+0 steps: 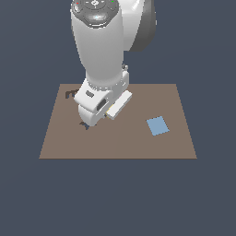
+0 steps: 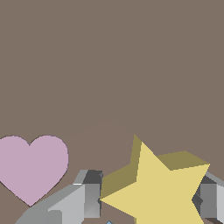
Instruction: Insert a designated object into the corresponding slot on a board.
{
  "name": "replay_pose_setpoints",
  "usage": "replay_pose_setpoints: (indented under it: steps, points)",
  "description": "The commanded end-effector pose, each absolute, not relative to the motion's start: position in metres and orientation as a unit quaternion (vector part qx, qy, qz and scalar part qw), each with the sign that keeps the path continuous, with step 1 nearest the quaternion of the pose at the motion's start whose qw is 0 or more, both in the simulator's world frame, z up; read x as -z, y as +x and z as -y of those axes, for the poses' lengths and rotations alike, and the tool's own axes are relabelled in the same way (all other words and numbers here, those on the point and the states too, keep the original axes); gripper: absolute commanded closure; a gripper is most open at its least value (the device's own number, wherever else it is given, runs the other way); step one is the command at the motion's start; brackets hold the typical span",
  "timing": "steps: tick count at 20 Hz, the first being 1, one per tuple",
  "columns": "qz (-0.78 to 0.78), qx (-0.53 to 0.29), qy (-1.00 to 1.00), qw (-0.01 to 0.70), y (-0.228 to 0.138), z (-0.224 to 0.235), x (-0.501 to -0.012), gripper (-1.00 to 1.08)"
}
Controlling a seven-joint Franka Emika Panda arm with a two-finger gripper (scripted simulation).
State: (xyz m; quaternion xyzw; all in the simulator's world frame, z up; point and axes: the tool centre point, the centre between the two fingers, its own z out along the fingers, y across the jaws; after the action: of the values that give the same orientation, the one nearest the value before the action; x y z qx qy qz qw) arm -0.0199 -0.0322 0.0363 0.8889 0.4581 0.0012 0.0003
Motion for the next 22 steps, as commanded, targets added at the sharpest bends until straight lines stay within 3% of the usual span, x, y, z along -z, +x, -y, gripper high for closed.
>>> replay_pose_setpoints:
  steps: [1,22]
  points:
    - [-0.499,-0.001,0.867,0.001,-0.021,0.039,-0.037,1.08]
    - [-0.777,-0.001,0.630,0.001,-0.002,0.093,-0.040,1.08]
